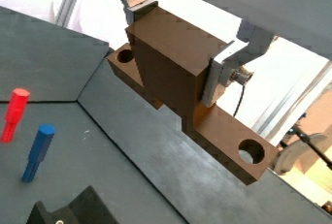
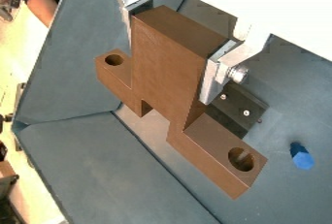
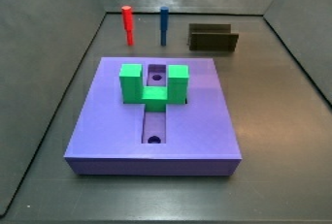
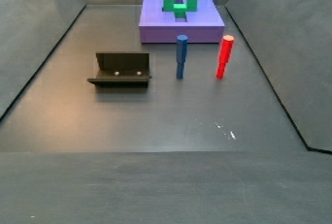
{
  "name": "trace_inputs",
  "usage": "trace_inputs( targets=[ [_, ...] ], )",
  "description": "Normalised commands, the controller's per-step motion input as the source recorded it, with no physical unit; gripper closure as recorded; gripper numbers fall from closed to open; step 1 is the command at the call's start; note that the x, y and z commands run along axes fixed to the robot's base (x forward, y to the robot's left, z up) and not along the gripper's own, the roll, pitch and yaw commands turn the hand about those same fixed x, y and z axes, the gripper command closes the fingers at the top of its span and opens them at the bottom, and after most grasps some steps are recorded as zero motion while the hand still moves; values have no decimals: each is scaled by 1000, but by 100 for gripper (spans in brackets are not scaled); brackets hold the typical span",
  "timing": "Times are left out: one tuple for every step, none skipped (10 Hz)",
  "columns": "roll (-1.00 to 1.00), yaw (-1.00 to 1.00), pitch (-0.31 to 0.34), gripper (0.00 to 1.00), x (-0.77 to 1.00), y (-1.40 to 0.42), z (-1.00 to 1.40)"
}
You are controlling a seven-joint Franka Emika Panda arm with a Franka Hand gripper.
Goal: Pick up the brown object. Move up. Place the brown object on the fixture. Regrasp the brown object. Move to above the board. Insert the brown object.
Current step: Move to above the board.
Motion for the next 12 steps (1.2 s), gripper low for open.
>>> trace_inputs(
  targets=[
    [2,11,107,100,48,-21,192],
    [-1000,-54,57,100,-1060,-1400,271],
    [-1000,-50,37,100,-1083,-1400,279],
    [-1000,-38,9,100,-1172,-1400,282],
    [-1000,-32,7,100,-1202,-1400,259],
    [-1000,-26,6,100,-1183,-1400,250],
    [-1000,-24,4,100,-1193,-1400,259],
    [-1000,-19,-12,100,-561,-610,104],
    [-1000,-17,-7,100,-257,-234,20],
    [-1000,-26,9,100,-120,-107,21],
    [-699,-16,-10,100,-93,-76,19],
    [-543,-14,-24,100,-85,-44,-2]
  ],
)
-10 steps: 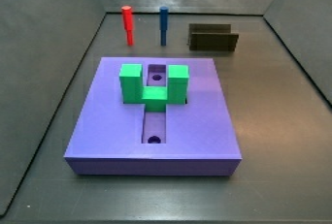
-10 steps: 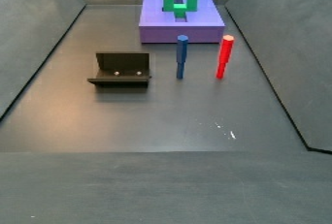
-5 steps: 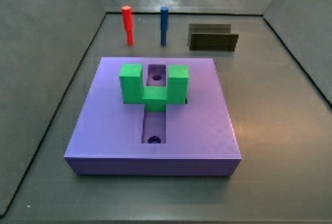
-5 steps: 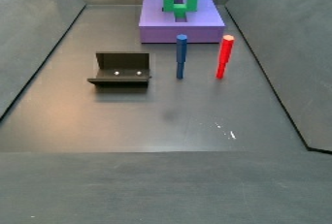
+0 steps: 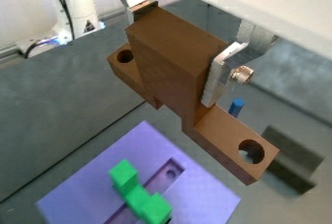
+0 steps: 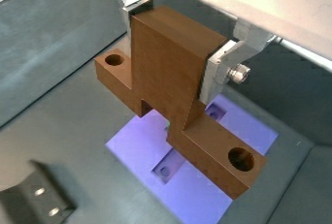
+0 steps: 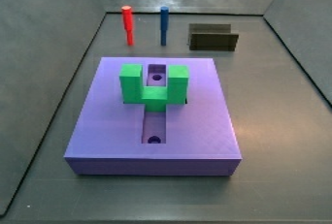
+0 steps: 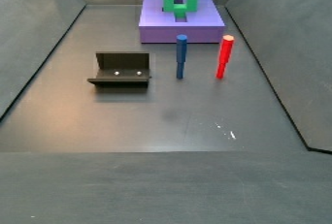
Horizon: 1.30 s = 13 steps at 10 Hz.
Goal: Pick up the brown object. Move up. Place the brown object on the fixture. Regrasp the brown object. Move to above the board. Insert the brown object.
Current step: Move to above the board, then insert the brown object.
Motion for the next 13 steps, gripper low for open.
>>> trace_inputs(
  targets=[
    [-377,-10,-30,100,-64,-11,0],
    [-211,-8,-30,100,-45,10,6],
    [-6,0,0,100,0,0,-17],
    [-14,0,0,100,0,0,0],
    [-3,0,13,100,34,0,-34],
    [-30,-257,106,100,189,63,-103],
    [-154,-463,116,100,240,49,-226],
    [-367,-469,130,100,229,0,-243],
    [-417,-314,89,100,246,0,-194],
    [-500,-254,29,100,203,-17,-26],
    [-500,-280,13,100,194,-49,0],
    [-500,-320,19,100,160,-3,-34],
    [-376,-643,0,100,43,0,-43]
  ],
)
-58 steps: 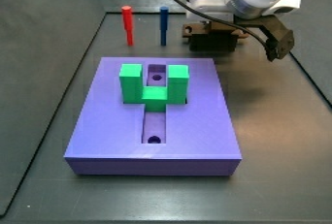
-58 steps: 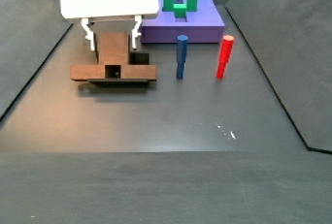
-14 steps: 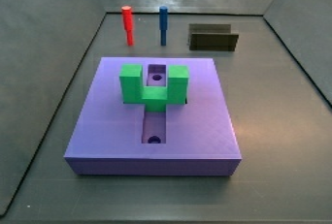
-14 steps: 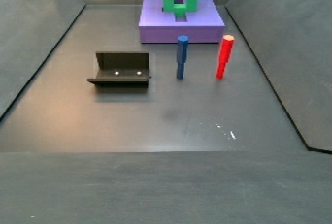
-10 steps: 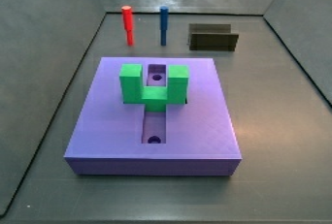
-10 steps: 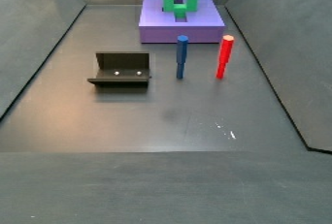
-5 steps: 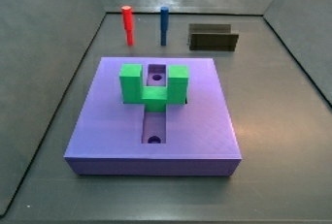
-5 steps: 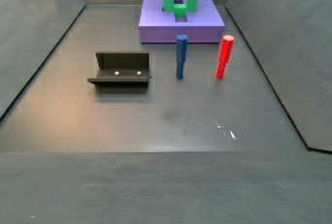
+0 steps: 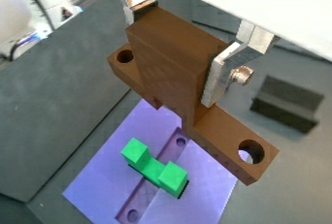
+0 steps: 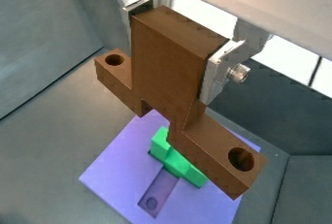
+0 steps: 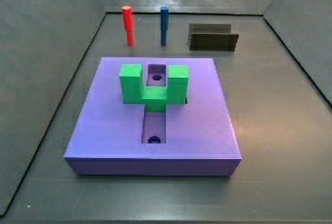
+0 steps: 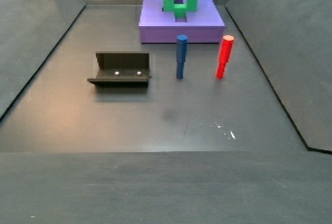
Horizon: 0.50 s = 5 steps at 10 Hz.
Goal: Pick up the brown object. Move up. Place the brown object on the fixture. Regrasp the brown object. Move to above the board. Insert the brown object.
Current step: Insert the brown object.
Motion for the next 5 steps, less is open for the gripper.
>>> trace_inputs(
  targets=[
    [-220,-809,-40,100,0,0,-297],
    [-156,-889,-50,100,0,-46,-334],
    [-141,-900,-19,100,0,-31,-377],
    [-133,-894,0,100,0,0,-446],
    [-139,-843,83,100,49,0,-506]
  ],
)
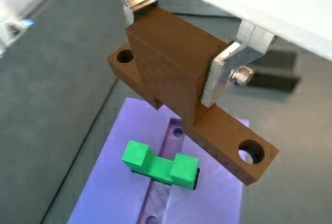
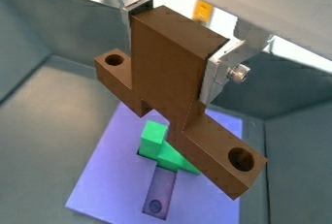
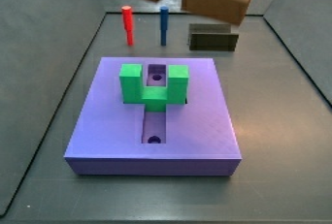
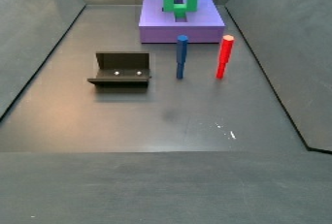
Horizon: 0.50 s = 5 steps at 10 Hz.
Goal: Pick up the brown object. Move up. Place the brown object on the fixture. Regrasp the brown object. Move to above the board. Insert the brown object.
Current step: Insert the brown object.
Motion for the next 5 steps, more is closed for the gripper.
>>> trace_inputs(
  targets=[
    [-50,-751,200,100,146,20,-543],
    [-27,-743,216,100,123,17,-491],
    [-107,-869,161,100,69,0,-311],
    [-231,-823,0,100,0,-77,-11],
    [-414,-694,-176,100,0,-77,0]
  ],
)
